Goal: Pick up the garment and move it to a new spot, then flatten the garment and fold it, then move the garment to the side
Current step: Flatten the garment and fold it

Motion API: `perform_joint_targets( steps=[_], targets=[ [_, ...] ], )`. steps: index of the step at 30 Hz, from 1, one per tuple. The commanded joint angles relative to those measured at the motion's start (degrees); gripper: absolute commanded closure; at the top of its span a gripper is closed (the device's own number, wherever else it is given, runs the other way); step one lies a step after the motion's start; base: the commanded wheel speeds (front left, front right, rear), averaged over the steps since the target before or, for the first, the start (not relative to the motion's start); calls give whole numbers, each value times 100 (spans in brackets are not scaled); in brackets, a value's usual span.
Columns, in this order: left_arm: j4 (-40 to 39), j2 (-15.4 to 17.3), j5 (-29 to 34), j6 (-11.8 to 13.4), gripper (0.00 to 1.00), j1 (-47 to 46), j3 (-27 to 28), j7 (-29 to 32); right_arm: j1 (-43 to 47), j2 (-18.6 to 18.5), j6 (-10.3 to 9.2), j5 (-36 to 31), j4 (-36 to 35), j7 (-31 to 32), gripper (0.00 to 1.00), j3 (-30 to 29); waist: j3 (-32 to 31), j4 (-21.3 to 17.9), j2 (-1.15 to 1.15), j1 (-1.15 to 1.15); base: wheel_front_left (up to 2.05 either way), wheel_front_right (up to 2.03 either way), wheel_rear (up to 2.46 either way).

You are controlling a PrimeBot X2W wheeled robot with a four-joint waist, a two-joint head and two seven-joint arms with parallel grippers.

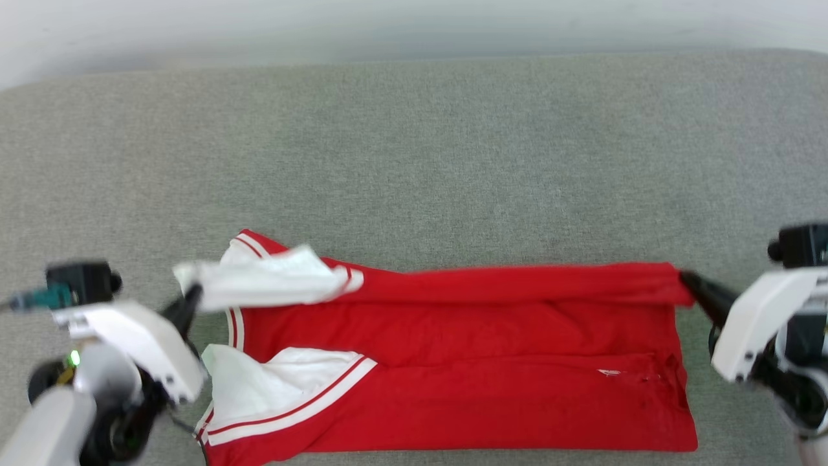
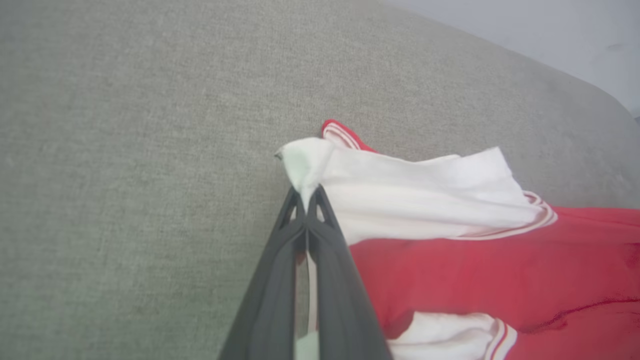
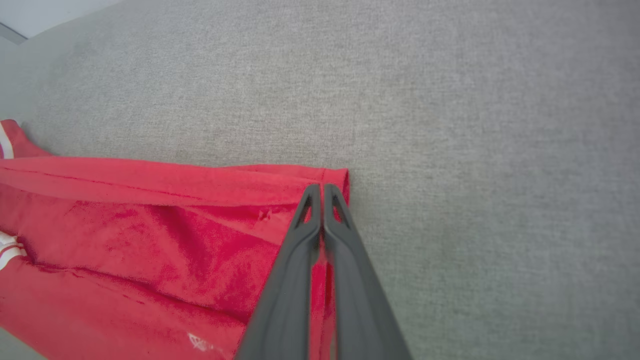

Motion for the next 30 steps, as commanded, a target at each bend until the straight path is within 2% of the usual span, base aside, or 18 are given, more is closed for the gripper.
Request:
perform_joint_targets(
  steps=[1,8,9,11,12,13,14,18,23,30],
  targets=[
    [-43,-30,-33,65,100,195,39,-101,239,63,-6,13,-25,-60,100,-90,-68,33,0,1,0,0,0],
    [127,-176,-195,169,100,1080,3,-254,1078,407,-6,-48,-23,-336,100,-411,-226,-54,0,1,0,0,0],
    [162,-208,-245,165,100,1193,-8,-257,1184,470,-6,-54,6,-365,98,-429,-252,-76,0,1,0,0,0],
    [236,-304,-306,164,100,1335,-2,-318,1365,593,-6,-32,94,-416,67,-431,-312,-115,0,1,0,0,0],
    [286,-324,-326,170,67,1418,-24,-315,1430,624,-6,-41,145,-432,0,-421,-343,-139,0,1,0,0,0],
    [336,-372,-360,158,53,1487,-55,-316,1495,654,-6,-39,192,-470,0,-390,-372,-160,0,1,0,0,0],
    [375,-399,-353,156,2,1536,-61,-360,1549,684,-6,-26,247,-507,0,-367,-403,-175,0,1,0,0,0],
    [374,-455,-121,203,0,1525,15,-828,1684,655,-7,-30,274,-761,0,-244,-508,-201,0,1,0,0,0],
    [181,-530,292,202,0,1310,34,-1538,1679,459,-6,-50,-152,-955,0,-235,-629,-207,0,1,0,0,0],
    [-254,-699,994,224,0,937,-124,-2443,1523,219,-6,40,-612,-366,0,-767,-742,-177,0,1,0,0,0]
  ],
)
